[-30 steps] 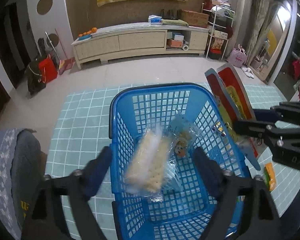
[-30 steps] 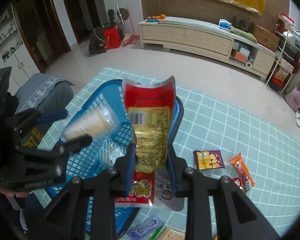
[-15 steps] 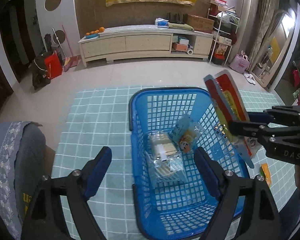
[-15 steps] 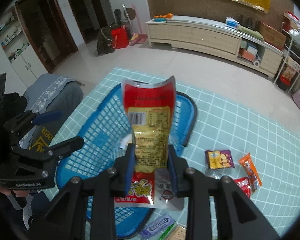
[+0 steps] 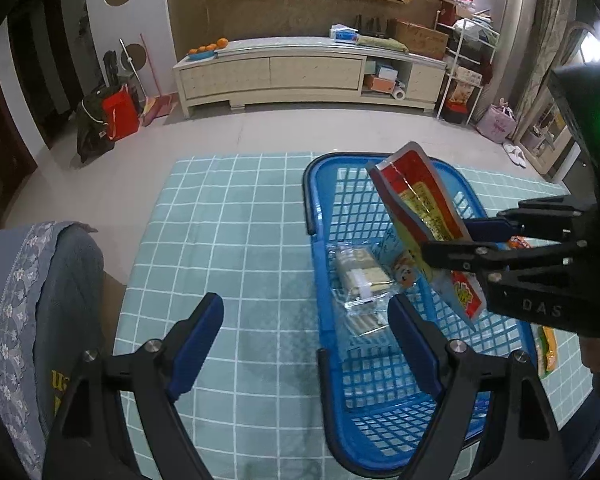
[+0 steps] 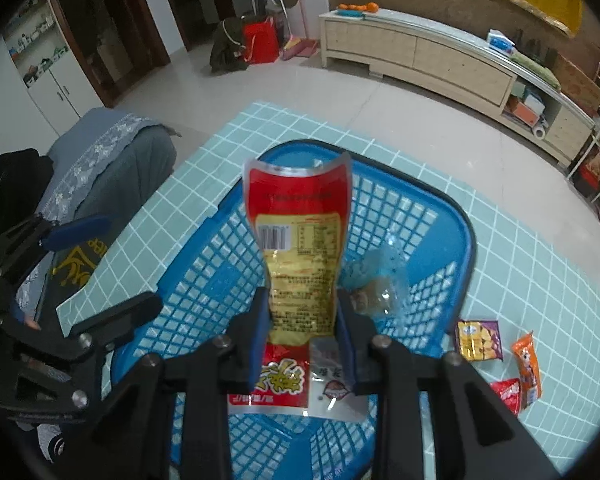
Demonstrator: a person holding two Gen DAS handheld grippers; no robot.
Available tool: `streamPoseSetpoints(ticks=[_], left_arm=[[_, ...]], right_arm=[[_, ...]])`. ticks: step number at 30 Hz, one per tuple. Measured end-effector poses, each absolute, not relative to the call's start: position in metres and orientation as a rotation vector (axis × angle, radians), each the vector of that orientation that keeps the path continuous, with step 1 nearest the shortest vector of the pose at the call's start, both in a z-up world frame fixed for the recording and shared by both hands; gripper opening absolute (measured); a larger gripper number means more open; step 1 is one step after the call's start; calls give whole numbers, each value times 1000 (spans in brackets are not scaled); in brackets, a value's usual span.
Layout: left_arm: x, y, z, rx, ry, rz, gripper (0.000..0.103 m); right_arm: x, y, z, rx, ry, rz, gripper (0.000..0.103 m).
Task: Organize snacks
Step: 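Lower the held chip bag into the basket with the right tool, then grasp the large cracker pack with the right tool while the left tool grasps the purple Doublemint pack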
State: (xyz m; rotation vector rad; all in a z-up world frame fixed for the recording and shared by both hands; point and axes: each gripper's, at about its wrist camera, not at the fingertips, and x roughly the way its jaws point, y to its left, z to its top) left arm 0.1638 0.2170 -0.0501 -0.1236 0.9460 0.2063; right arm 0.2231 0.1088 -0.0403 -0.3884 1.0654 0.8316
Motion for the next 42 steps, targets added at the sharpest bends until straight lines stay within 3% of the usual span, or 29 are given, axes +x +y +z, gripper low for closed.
streamPoseSetpoints(ticks=[5, 7, 9, 11, 14, 42], left_arm=[[164, 226, -49, -145, 941, 227, 83], [163, 229, -51, -165, 939, 233, 83], [161, 230, -53, -181, 937, 231, 83], [159, 229, -55, -187, 938, 226, 83], [157, 220, -52, -188, 928, 208, 83], [122, 92, 0, -69, 867, 51, 83]], right_arm=[[229, 123, -44, -419, 1051, 829, 38], [237, 125, -45, -384, 1066, 825, 47], [241, 123, -47, -377, 1074, 790, 66], [242, 120, -46, -362, 1074, 790, 75], [235, 110, -41, -355, 1067, 802, 79], [177, -56, 16, -261, 998, 680, 80]])
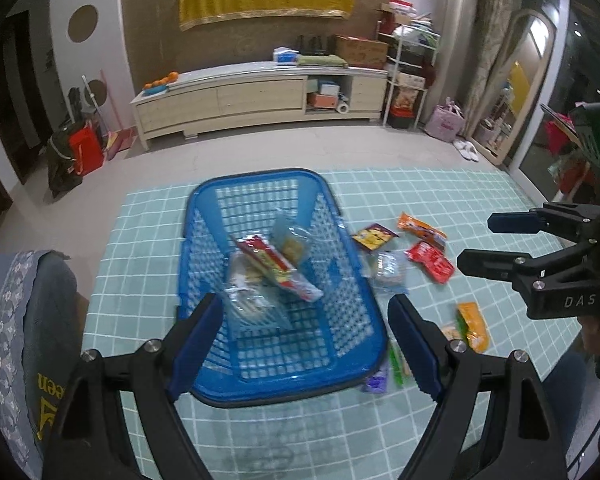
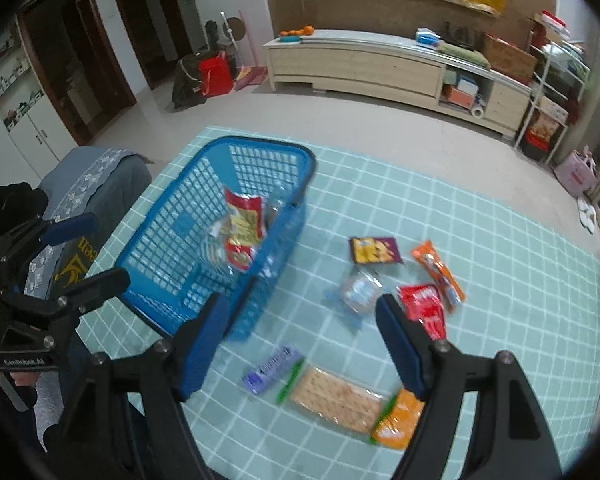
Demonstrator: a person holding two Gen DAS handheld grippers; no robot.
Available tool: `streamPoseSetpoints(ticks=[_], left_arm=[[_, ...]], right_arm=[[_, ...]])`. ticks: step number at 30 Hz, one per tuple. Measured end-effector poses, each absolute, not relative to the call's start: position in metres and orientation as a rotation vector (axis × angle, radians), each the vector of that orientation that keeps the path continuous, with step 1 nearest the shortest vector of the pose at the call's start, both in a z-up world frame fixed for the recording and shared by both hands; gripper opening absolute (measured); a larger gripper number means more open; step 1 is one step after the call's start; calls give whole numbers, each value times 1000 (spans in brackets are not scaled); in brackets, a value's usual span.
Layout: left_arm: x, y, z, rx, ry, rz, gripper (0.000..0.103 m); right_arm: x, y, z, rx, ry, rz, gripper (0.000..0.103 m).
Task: Organize snacks
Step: 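Grasp the large cracker pack with the right tool while the left tool grasps the purple Doublemint pack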
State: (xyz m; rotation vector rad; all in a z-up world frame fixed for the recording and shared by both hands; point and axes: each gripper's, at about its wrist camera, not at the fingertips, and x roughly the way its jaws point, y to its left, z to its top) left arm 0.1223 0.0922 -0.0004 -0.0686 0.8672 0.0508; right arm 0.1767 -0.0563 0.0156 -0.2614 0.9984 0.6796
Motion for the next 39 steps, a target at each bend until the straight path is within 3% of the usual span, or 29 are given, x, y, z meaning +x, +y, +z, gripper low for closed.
streamPoseSetpoints(ticks=[10, 22, 28, 39], left_arm=[[116, 38, -25, 2, 898, -19, 83], [95, -3, -92, 1, 984, -62, 83], [90, -10, -117, 36, 997, -55, 83], [106, -2, -157, 16, 1049, -35, 83]], right_arm=[[162, -109, -4, -254, 1011, 643, 80], [130, -141, -73, -286, 1065, 720, 80], [112, -135, -98, -461, 975, 800, 80], [119, -109, -140, -746, 984, 920, 80]])
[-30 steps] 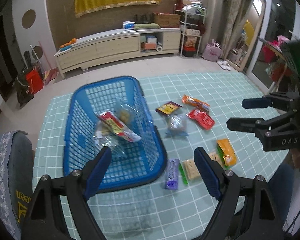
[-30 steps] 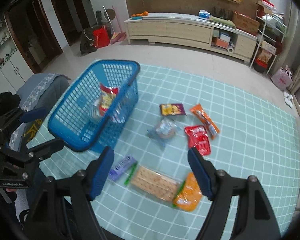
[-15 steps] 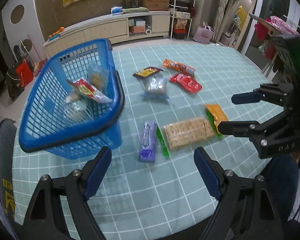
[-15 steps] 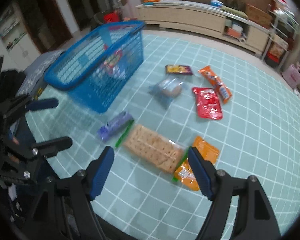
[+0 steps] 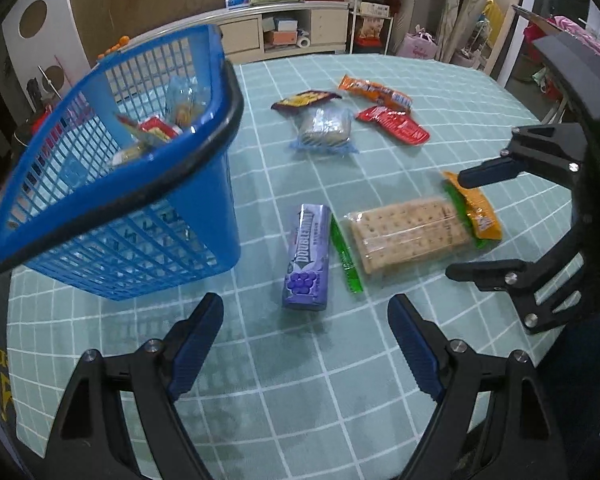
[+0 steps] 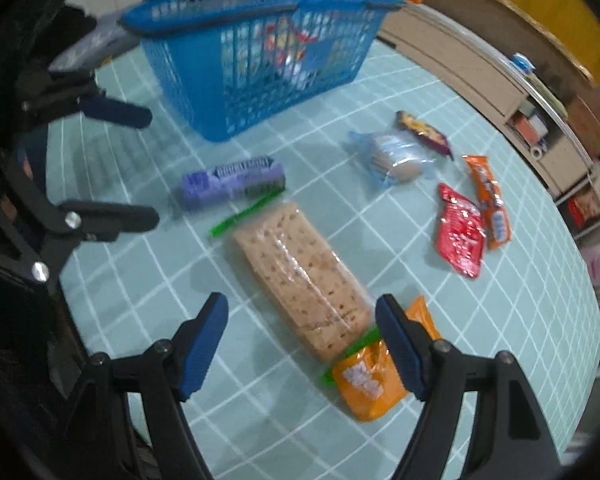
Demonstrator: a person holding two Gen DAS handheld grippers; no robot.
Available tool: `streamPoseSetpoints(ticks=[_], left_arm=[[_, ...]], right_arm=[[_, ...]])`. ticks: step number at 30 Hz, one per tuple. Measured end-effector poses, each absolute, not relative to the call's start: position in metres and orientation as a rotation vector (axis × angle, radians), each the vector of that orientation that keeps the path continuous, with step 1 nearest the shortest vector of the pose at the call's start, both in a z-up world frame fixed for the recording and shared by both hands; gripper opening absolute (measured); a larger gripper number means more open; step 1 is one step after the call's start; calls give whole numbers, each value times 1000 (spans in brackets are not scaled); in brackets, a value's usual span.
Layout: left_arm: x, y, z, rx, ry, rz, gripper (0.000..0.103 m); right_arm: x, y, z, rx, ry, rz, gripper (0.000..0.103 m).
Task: Organize snacks
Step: 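Grasp the large cracker pack with the right tool while the left tool grasps the purple Doublemint pack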
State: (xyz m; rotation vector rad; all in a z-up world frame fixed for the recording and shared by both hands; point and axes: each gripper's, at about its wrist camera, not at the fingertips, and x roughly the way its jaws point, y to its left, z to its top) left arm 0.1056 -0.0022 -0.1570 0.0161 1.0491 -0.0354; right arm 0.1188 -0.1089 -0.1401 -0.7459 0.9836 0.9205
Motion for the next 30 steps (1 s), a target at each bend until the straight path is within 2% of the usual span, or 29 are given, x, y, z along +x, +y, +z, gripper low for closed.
streamPoseSetpoints(ticks=[7, 15, 17, 20, 23, 25, 26, 28, 30], left_arm=[[118, 0, -172, 31, 1062, -32, 83], [137, 3, -184, -21, 1079, -14, 82], [140, 2, -185, -17, 1082, -15, 80], [145, 2, -190, -10, 1106, 0, 72], [146, 0, -194, -5, 1111, 5, 64], [147, -4, -195, 11, 1114, -5, 49], [147, -5, -194, 8, 1112, -9, 45], [149, -6, -193, -5, 1113, 1, 31], [151, -7, -193, -16, 1116, 8, 29]], right_arm=[[140, -100, -168, -769, 1056, 966, 80], [147, -96, -173, -762, 1052, 1024, 80], [148, -98, -174, -742, 1059, 1034, 78], [151, -106, -171, -707, 1052, 1010, 68], [153, -118, -168, -668, 1055, 972, 66], [152, -126, -168, -641, 1060, 939, 66], [152, -129, -167, -626, 1063, 920, 66], [150, -135, -167, -610, 1069, 896, 66], [149, -139, -165, -598, 1078, 869, 66]])
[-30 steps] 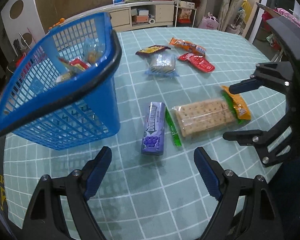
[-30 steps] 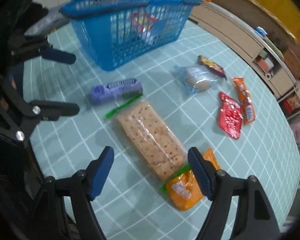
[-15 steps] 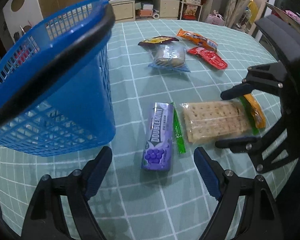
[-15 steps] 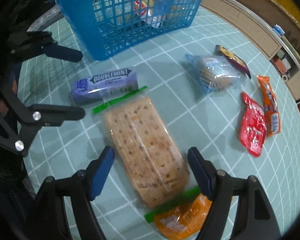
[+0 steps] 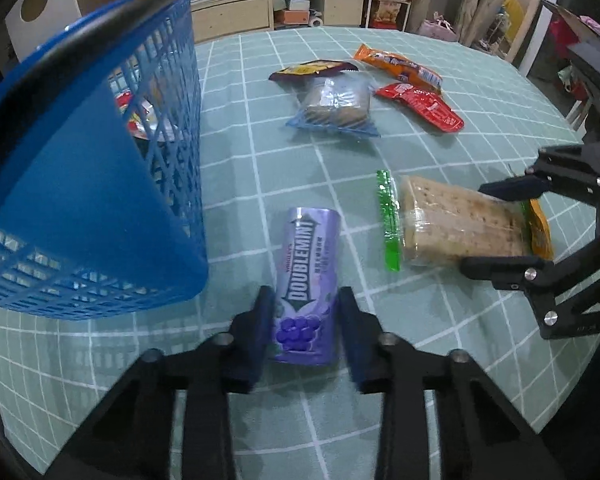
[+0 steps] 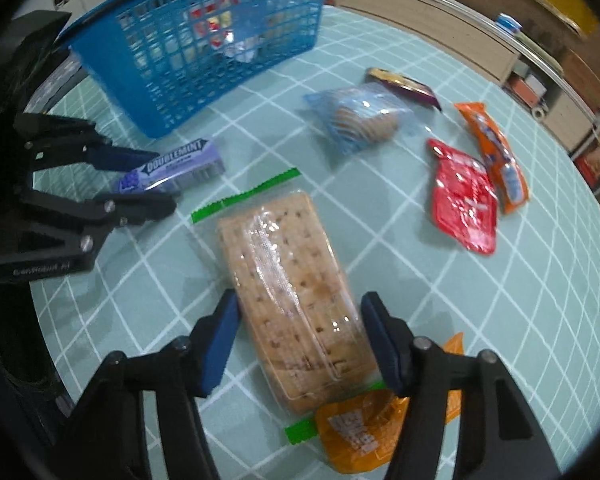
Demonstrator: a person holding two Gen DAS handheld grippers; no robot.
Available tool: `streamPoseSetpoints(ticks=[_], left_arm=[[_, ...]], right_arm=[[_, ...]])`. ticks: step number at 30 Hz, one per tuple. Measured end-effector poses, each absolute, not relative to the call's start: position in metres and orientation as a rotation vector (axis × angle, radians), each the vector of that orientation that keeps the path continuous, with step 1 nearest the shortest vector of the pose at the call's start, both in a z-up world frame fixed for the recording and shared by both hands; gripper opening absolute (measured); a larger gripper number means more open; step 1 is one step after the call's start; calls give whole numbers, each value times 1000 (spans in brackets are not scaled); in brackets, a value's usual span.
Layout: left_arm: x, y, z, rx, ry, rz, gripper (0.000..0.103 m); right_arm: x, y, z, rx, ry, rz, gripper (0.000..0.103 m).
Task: Organize snacks
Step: 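Grasp the large cracker pack with the right tool while the left tool grasps the purple Doublemint pack, then carry both packs over the basket and open the right tool to drop the cracker pack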
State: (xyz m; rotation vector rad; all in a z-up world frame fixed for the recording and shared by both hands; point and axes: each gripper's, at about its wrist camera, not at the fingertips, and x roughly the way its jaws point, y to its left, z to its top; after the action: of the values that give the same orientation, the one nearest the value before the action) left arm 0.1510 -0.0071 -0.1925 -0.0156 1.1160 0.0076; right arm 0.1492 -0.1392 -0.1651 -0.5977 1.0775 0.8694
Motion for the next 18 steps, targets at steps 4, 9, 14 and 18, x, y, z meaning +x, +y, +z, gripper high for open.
streamPoseSetpoints(ticks=[4, 9, 14, 18], left_arm=[[147, -10, -192, -38, 1116, 7, 29], [130, -10, -187, -65, 1108, -10, 29], [109, -10, -173, -74, 1072, -16, 29], [96, -8, -158, -70, 1035, -16, 29]], right_arm=[[149, -144, -163, -560, 1103, 826, 65], [138, -149, -153, -521, 1116, 793, 65], [130, -140, -138, -504, 1089, 784, 65], [120, -134, -123, -508, 1057, 786, 65]])
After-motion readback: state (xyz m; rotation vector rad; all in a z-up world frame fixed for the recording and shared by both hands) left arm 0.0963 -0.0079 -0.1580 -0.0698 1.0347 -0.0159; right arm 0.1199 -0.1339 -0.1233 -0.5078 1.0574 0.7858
